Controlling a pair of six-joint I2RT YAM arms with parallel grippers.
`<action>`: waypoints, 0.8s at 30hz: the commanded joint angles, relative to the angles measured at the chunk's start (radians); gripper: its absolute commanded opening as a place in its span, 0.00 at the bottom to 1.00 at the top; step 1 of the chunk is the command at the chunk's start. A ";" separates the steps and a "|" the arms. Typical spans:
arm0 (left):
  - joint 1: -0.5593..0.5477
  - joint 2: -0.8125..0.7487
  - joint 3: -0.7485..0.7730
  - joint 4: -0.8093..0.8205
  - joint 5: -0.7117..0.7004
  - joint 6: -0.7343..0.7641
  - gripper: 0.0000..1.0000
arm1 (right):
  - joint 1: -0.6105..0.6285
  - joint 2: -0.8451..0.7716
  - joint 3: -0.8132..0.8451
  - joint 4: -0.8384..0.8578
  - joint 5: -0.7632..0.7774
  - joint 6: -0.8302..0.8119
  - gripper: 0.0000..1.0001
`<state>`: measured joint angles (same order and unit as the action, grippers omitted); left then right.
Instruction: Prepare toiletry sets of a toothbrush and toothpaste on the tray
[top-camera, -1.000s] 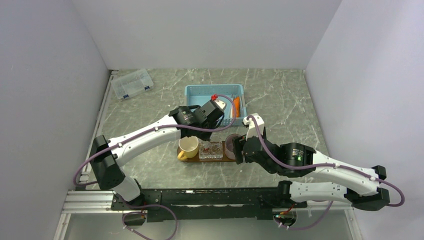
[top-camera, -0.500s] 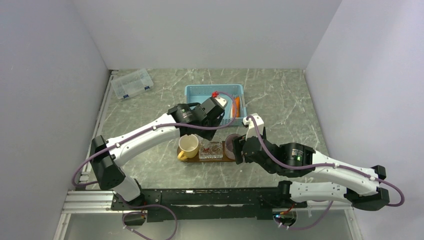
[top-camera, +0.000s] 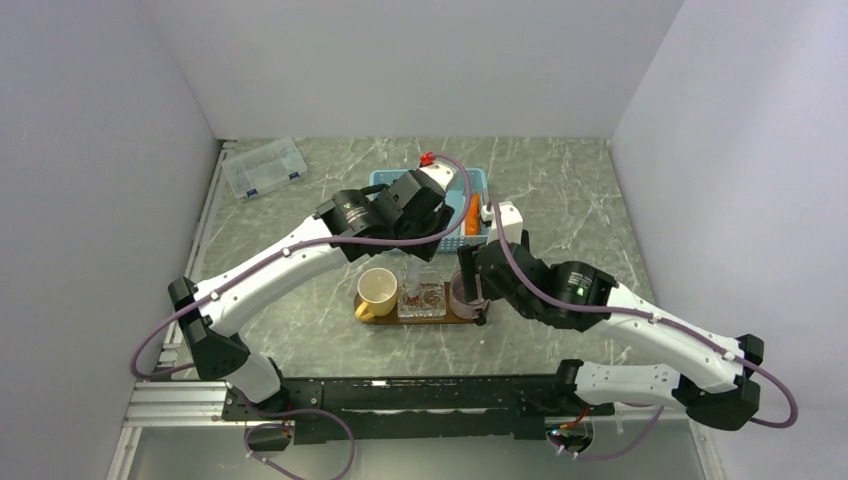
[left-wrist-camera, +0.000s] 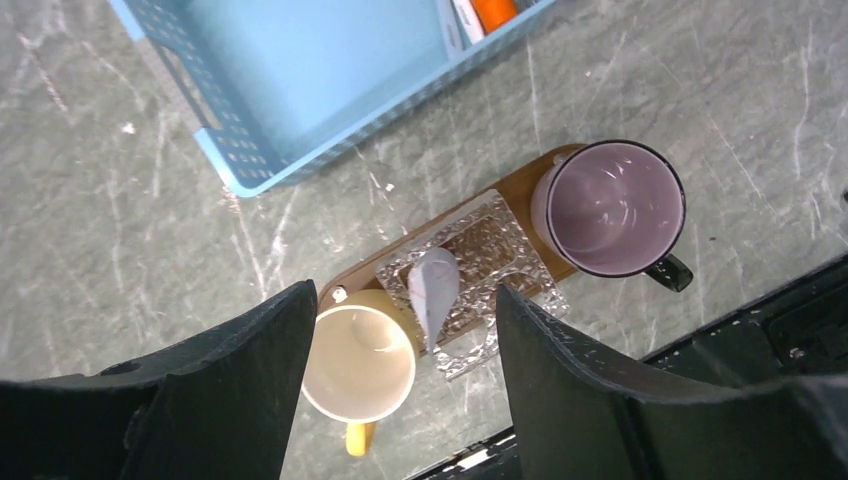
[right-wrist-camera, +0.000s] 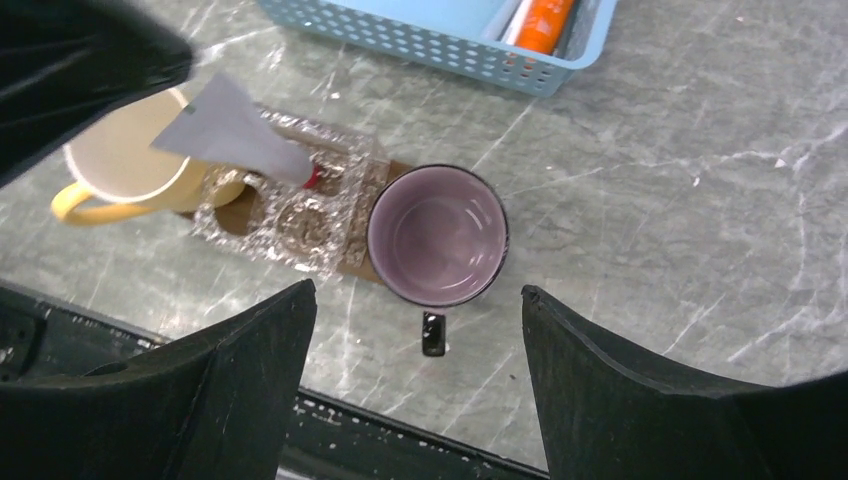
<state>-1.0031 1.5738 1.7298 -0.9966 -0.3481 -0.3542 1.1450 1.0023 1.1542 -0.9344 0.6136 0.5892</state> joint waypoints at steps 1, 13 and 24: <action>0.000 -0.065 0.070 -0.049 -0.098 0.040 0.73 | -0.112 0.042 0.047 0.067 -0.103 -0.083 0.77; 0.119 -0.271 -0.106 0.004 -0.086 0.048 0.92 | -0.382 0.379 0.206 0.191 -0.293 -0.179 0.71; 0.230 -0.531 -0.374 0.114 -0.026 0.093 0.99 | -0.560 0.742 0.422 0.209 -0.347 -0.215 0.67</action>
<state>-0.7971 1.1320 1.4204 -0.9661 -0.4049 -0.2955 0.6228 1.6756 1.4822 -0.7547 0.2993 0.4011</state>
